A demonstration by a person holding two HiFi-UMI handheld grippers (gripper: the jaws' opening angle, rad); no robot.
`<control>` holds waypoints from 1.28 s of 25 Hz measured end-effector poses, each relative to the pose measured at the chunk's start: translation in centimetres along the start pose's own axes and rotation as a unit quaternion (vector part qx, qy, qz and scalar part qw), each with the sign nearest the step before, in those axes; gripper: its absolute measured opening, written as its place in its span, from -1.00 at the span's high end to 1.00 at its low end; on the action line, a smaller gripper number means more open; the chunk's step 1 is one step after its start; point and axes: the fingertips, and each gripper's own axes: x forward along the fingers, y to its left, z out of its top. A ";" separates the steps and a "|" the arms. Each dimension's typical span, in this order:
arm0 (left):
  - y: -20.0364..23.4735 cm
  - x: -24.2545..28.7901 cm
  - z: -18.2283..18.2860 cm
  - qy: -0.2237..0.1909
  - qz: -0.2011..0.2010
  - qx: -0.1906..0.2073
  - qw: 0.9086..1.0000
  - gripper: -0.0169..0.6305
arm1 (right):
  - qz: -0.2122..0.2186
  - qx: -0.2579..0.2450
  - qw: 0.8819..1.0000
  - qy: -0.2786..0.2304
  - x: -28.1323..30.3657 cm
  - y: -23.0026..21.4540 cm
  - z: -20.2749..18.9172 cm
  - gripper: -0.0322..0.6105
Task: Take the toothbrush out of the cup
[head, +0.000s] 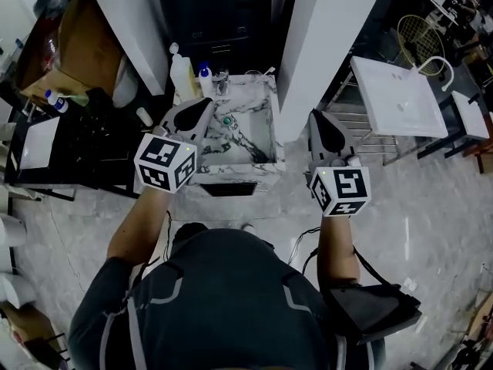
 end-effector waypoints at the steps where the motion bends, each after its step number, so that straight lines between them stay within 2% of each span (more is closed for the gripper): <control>1: -0.1 0.6 0.0 0.003 -0.002 0.003 1.000 0.92 | 0.002 0.004 1.000 -0.001 0.3 -0.3 -0.2 0.81; 4: -0.1 2.3 0.2 0.002 -0.008 0.007 1.000 0.92 | 0.001 0.011 1.000 -0.002 1.1 -1.3 -0.3 0.81; 7: 0.8 3.8 0.2 -0.003 -0.016 0.002 1.000 0.92 | -0.021 0.010 1.000 -0.001 2.0 -2.2 -0.3 0.81; 16: 4.4 7.7 -0.5 -0.008 -0.062 0.008 0.998 0.91 | -0.062 0.007 0.998 0.010 5.1 -1.5 0.1 0.81; 21: 6.0 9.7 -0.4 -0.010 -0.092 0.037 0.995 0.91 | -0.102 0.012 0.994 0.019 6.6 -0.9 0.3 0.81; 28: 7.7 12.7 -2.4 -0.004 -0.143 0.023 0.989 0.91 | -0.157 0.008 0.987 0.036 8.3 -0.3 -0.3 0.81; 32: 7.4 14.9 -3.9 0.002 -0.161 0.010 0.987 0.91 | -0.171 0.012 0.984 0.055 8.4 -0.4 -1.3 0.81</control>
